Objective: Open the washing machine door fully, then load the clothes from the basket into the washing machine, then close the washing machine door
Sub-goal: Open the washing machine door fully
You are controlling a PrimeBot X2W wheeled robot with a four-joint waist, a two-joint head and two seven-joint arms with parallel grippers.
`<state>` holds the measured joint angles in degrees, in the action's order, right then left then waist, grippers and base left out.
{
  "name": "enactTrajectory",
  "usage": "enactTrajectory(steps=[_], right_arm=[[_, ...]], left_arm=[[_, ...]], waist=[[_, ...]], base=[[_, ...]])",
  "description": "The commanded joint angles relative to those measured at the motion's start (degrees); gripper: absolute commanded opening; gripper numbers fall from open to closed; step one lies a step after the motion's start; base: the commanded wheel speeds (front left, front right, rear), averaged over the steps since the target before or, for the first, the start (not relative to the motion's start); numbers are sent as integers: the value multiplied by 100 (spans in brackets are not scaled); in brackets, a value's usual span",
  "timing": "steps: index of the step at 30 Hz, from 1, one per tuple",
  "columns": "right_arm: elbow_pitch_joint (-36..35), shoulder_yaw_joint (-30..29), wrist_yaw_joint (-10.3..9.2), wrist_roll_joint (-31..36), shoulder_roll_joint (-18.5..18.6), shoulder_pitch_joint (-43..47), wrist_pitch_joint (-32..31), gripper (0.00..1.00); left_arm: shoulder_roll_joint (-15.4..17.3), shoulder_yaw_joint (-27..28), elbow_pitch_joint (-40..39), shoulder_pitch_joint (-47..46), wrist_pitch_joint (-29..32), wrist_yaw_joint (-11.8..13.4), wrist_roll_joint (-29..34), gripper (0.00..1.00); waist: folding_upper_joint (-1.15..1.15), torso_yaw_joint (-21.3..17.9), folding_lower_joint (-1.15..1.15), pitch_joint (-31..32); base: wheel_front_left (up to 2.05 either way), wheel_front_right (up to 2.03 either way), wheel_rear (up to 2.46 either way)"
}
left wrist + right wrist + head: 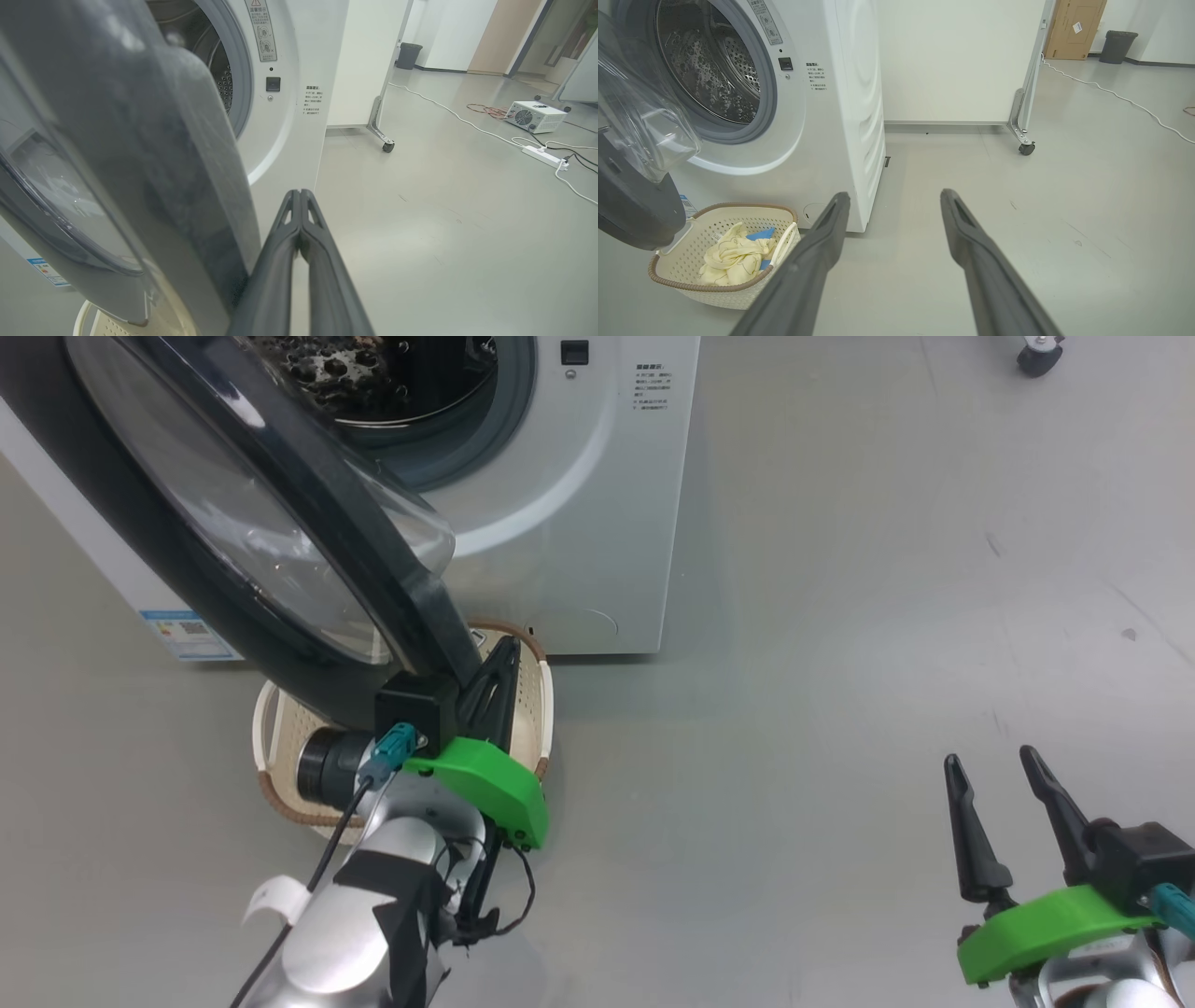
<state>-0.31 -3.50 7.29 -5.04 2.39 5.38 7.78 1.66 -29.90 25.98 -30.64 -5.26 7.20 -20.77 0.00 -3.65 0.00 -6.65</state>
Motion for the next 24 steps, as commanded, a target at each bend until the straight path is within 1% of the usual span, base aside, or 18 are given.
enactTrajectory(steps=[1, 5, 11, 18, 24], right_arm=[[-168, 88, 20, -11, 49, -206, 16, 100], [-154, 66, 20, -36, 49, -203, 16, 100], [-118, 130, 20, -46, 49, -246, 25, 100], [-59, 131, 20, -71, 49, -233, 40, 100], [-45, 137, 20, -115, 49, -239, 51, 100]], left_arm=[[122, 218, -70, -309, -75, 98, -31, 0], [137, 172, -19, -282, -178, 71, -33, 0], [309, 97, -180, -133, -249, 72, 53, 0], [493, 69, -648, 188, -250, 169, 70, 0], [627, 106, -881, 342, -152, 276, 48, 0]], waist=[[0, 26, 0, 7], [0, 71, 0, 7], [0, 92, 0, 22], [0, 170, 0, 76], [0, 180, 0, 104]], base=[[0, 0, 0], [0, 0, 0], [0, 0, 0], [0, 0, 0], [0, 0, 0]])
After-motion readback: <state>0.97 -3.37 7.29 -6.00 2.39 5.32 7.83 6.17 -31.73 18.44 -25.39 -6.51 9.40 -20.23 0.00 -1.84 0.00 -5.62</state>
